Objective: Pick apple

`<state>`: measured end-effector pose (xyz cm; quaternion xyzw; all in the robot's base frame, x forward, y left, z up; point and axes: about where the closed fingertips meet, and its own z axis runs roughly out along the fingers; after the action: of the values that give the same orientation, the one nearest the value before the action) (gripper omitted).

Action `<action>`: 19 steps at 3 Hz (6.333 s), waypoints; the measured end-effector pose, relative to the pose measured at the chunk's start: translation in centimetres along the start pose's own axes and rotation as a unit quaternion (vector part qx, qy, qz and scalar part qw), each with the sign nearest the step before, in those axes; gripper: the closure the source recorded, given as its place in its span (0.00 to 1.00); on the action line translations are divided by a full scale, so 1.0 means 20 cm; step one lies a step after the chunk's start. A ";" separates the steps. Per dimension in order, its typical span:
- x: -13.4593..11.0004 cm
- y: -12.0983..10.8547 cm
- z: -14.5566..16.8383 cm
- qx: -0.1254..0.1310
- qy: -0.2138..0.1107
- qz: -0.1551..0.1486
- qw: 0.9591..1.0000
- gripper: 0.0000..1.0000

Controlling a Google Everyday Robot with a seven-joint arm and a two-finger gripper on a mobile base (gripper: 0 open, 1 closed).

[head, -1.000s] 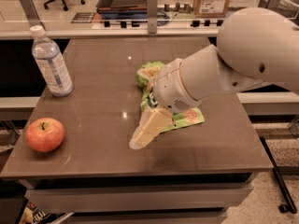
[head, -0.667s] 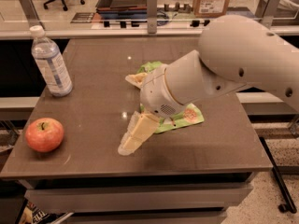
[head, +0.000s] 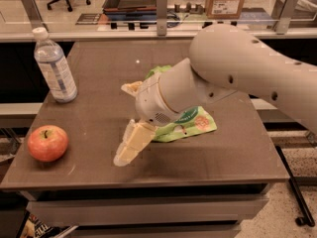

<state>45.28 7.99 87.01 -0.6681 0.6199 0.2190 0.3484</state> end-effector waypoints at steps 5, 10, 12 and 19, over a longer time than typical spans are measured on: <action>-0.22 0.11 0.45 -0.056 -0.153 0.035 0.986 0.00; -0.43 0.12 0.68 -0.088 -0.204 0.041 0.974 0.63; -0.45 0.14 0.68 -0.091 -0.204 0.038 0.974 1.00; -0.93 -0.21 0.16 -0.081 -0.287 -0.146 0.943 1.00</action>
Offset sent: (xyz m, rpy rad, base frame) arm 0.0045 0.0671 -0.0368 0.1777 0.0865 0.0764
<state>47.27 22.83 99.22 -0.6860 0.3693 0.3980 0.4843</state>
